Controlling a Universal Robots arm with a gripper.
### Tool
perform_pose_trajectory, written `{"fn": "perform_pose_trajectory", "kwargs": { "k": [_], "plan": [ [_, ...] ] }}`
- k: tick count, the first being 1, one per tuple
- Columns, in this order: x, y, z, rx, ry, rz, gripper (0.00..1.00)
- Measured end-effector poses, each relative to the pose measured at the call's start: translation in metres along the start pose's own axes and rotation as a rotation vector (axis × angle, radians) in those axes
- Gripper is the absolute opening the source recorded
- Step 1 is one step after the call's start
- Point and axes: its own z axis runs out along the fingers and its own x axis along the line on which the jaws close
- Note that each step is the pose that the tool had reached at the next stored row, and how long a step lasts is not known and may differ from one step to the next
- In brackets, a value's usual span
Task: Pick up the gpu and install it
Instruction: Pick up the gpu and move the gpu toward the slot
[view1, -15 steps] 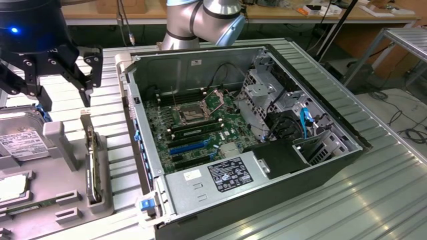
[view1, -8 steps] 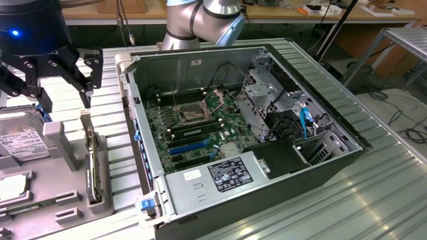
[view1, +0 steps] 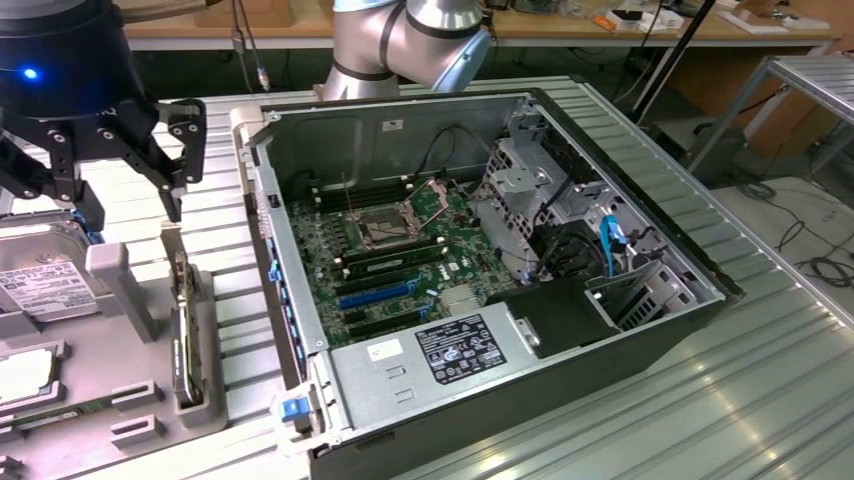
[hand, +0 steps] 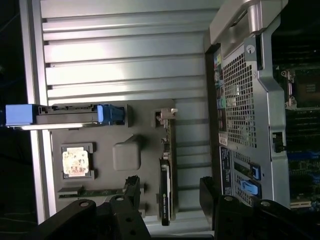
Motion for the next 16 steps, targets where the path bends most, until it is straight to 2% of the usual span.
{"fn": "perform_pose_trajectory", "kwargs": {
  "k": [16],
  "plan": [
    [0.001,-0.0098,0.0029,0.0,0.0,0.0,0.6]
  ]
}}
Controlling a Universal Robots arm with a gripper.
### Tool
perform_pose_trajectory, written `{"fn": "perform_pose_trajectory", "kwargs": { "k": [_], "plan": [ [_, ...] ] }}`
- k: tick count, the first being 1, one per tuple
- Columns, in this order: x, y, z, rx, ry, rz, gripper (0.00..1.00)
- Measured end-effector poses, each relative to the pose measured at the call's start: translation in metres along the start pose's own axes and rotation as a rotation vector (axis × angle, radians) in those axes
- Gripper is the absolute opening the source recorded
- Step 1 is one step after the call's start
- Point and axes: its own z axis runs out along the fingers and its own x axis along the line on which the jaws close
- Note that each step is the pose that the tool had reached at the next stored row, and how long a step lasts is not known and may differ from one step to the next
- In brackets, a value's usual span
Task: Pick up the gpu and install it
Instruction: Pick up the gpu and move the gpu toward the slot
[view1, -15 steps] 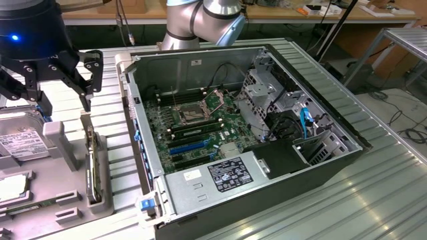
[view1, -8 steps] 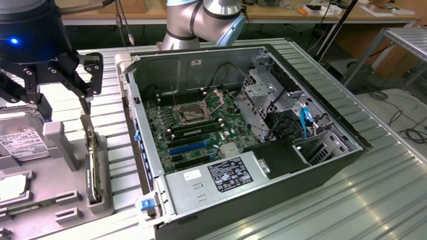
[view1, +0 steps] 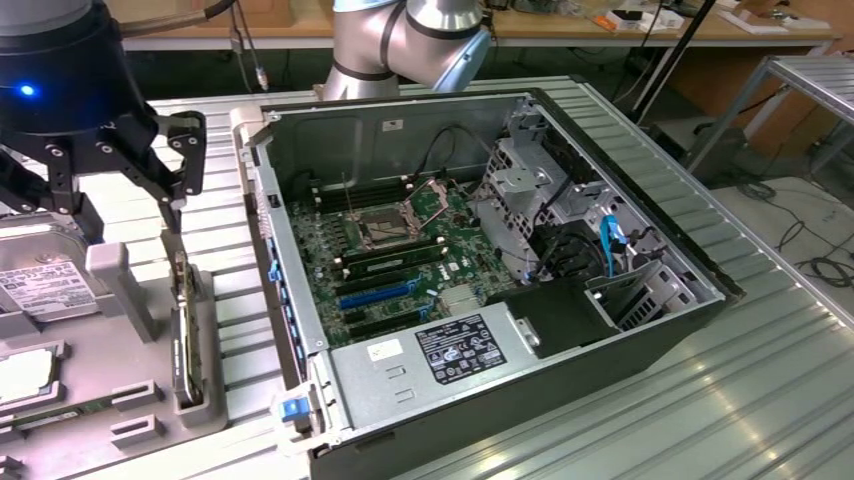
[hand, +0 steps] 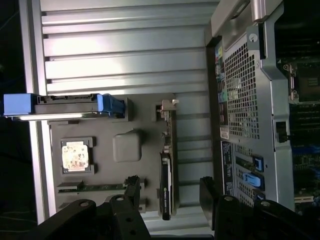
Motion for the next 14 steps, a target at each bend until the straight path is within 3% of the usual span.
{"fn": "perform_pose_trajectory", "kwargs": {
  "k": [14],
  "plan": [
    [0.0009,-0.0054,0.0022,0.0001,-0.0001,0.0,0.6]
  ]
}}
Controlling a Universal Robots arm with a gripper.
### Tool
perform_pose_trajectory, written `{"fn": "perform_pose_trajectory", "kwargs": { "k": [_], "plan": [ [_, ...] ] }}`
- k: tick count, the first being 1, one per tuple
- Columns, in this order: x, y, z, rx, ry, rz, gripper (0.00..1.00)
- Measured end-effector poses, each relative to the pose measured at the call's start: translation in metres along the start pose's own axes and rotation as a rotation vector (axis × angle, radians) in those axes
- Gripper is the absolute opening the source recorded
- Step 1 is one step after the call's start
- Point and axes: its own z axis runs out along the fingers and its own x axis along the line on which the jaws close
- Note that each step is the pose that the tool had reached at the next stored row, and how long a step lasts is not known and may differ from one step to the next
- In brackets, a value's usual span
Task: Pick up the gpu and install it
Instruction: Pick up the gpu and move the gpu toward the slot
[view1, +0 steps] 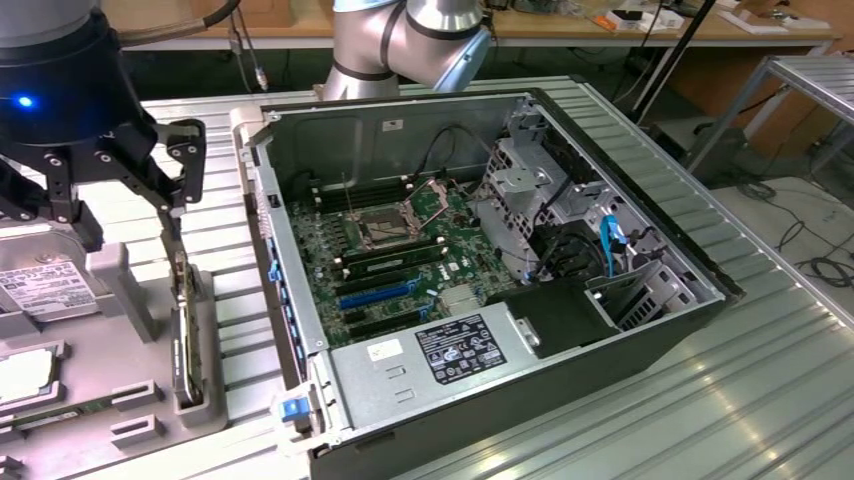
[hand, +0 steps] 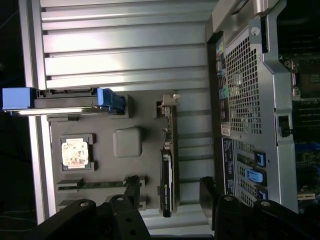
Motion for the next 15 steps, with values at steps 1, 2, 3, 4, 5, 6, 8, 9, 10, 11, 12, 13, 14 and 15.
{"fn": "perform_pose_trajectory", "kwargs": {
  "k": [1,2,3,4,5,6,8,9,10,11,12,13,14,15],
  "plan": [
    [0.0,-0.0002,0.0001,0.0001,0.0,0.0,0.6],
    [0.0001,-0.0004,0.0002,0.0001,0.0001,0.0,0.6],
    [0.0002,-0.0005,0.0004,0.0002,0.0,0.0,0.6],
    [0.0003,-0.0008,0.0006,0.0002,0.0,0.0,0.6],
    [0.0004,-0.001,0.0007,0.0002,0.0,0.0,0.6],
    [0.0005,-0.0012,0.0008,0.0003,0.0,0.0,0.6],
    [0.0007,-0.0018,0.0012,0.0003,0.0001,0.0,0.6],
    [0.0008,-0.0021,0.0013,0.0003,0.0001,0.0,0.6],
    [0.001,-0.0025,0.0015,0.0003,0.0001,0.0,0.6],
    [0.0011,-0.0028,0.0016,0.0003,0.0001,0.0,0.6],
    [0.0013,-0.0031,0.0018,0.0003,0.0,0.0,0.6],
    [0.0015,-0.0037,0.0021,0.0003,0.0,0.0,0.6],
    [0.0017,-0.0041,0.0023,0.0003,0.0001,0.0,0.6],
    [0.0017,-0.0044,0.0024,0.0003,0.0,0.0,0.6]
  ]
}}
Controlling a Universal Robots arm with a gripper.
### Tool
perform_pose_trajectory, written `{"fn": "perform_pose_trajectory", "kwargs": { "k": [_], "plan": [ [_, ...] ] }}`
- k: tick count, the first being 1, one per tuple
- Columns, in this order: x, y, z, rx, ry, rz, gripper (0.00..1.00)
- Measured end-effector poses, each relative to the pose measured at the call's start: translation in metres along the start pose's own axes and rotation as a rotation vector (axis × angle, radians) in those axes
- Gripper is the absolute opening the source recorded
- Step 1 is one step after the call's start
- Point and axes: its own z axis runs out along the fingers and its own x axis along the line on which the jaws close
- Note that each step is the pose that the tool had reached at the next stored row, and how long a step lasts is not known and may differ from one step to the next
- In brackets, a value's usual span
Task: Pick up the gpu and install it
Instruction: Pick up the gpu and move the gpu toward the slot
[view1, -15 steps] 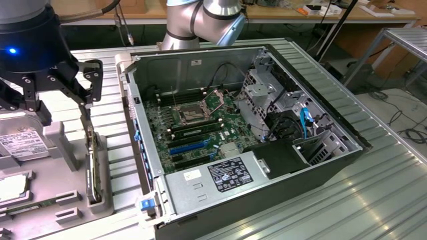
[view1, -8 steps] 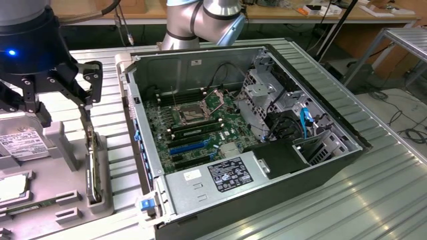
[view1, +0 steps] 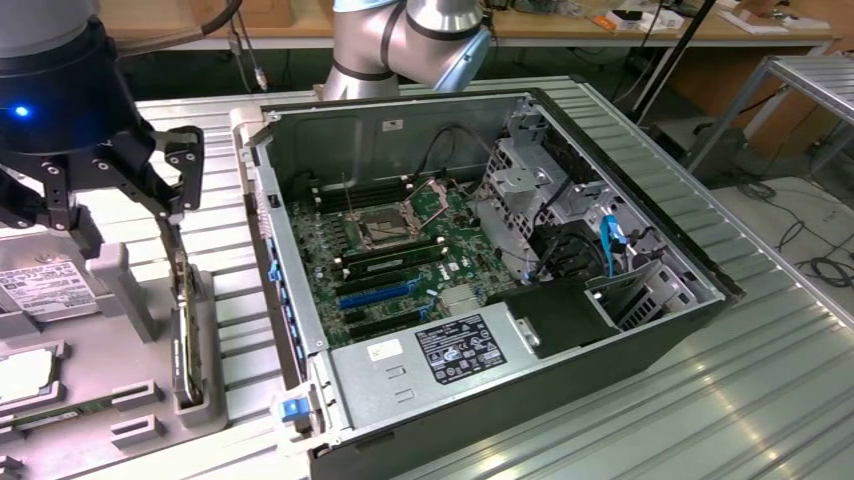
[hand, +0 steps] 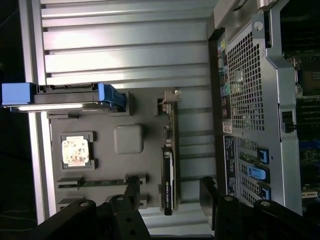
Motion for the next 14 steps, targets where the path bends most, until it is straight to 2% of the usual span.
{"fn": "perform_pose_trajectory", "kwargs": {
  "k": [14],
  "plan": [
    [0.0026,-0.0054,0.003,0.0,0.0,0.0,0.6]
  ]
}}
